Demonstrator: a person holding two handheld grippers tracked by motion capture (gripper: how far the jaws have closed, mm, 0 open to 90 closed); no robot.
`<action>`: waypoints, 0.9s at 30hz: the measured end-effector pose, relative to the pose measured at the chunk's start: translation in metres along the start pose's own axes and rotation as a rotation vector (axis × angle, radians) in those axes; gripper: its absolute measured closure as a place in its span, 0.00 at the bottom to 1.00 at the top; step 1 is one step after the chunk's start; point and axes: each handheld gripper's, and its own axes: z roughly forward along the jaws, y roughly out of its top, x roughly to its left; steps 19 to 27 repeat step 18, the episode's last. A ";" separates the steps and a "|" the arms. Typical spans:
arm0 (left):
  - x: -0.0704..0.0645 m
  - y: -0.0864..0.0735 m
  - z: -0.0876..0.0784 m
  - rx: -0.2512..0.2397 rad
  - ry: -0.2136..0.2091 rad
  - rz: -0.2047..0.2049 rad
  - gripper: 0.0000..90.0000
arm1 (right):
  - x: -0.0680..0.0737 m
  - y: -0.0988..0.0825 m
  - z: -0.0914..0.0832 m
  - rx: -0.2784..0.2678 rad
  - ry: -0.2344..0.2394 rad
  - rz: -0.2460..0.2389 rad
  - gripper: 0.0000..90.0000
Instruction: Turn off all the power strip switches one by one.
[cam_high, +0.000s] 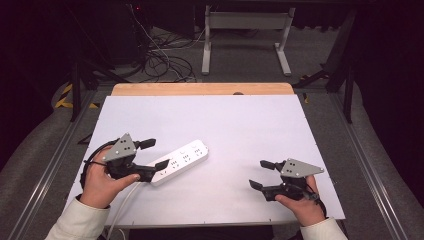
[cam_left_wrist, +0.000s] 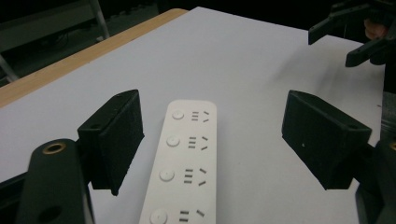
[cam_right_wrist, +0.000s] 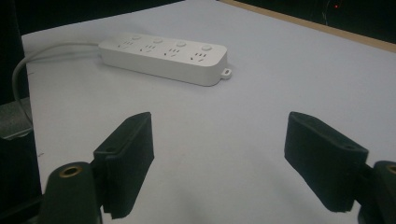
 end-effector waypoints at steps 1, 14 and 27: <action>0.000 -0.004 -0.002 -0.001 0.003 0.002 0.24 | 0.000 0.000 0.000 -0.001 0.000 -0.001 0.27; 0.002 -0.078 -0.030 -0.026 0.053 -0.029 0.25 | -0.003 0.000 -0.002 -0.009 -0.007 0.004 0.27; 0.000 -0.095 -0.036 -0.027 0.058 -0.055 0.26 | -0.004 -0.001 -0.003 -0.010 -0.009 0.007 0.27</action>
